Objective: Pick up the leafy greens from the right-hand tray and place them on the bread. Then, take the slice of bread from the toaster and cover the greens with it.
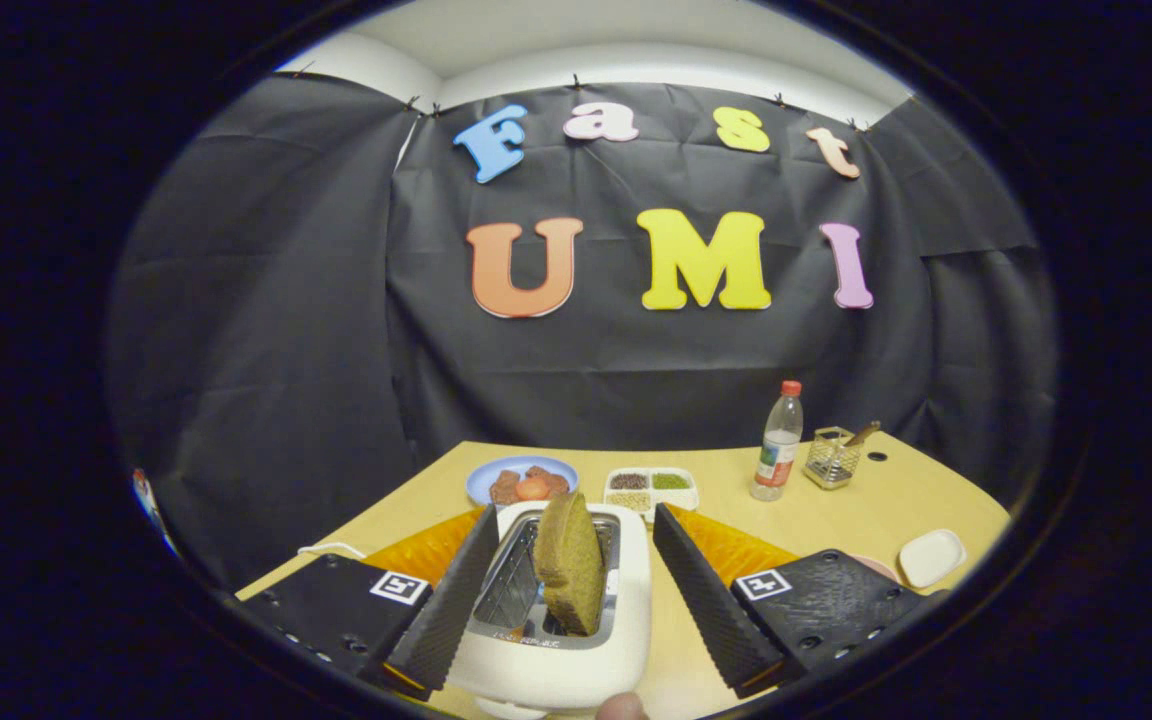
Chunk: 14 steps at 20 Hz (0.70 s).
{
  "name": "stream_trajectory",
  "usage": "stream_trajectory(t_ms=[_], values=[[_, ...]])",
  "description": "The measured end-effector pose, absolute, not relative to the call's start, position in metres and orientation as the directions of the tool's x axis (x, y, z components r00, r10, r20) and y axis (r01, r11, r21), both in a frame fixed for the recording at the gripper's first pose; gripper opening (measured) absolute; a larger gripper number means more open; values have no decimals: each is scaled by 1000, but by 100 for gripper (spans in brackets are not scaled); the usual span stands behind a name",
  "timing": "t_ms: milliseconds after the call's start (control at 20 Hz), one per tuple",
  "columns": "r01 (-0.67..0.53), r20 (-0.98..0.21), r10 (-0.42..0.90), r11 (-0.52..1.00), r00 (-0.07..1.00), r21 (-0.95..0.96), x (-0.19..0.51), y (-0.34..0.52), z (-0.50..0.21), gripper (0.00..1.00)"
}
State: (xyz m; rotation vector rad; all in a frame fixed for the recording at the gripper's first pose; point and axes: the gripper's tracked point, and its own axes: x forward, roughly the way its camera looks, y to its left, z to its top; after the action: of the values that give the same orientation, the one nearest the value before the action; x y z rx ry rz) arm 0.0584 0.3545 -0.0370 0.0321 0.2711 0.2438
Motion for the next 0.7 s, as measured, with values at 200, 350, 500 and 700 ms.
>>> stream_trajectory(t_ms=[200, 350, 500, 700], values=[[-210, -334, 216, 976, 917, 52, 69, 360, -60, 84], [-188, -363, 200, 980, 910, 68, 73, 359, -66, 65], [-183, -379, 201, 980, 903, 83, 76, 358, -71, 36], [-193, -371, 213, 977, 904, 90, 76, 358, -66, 16]])
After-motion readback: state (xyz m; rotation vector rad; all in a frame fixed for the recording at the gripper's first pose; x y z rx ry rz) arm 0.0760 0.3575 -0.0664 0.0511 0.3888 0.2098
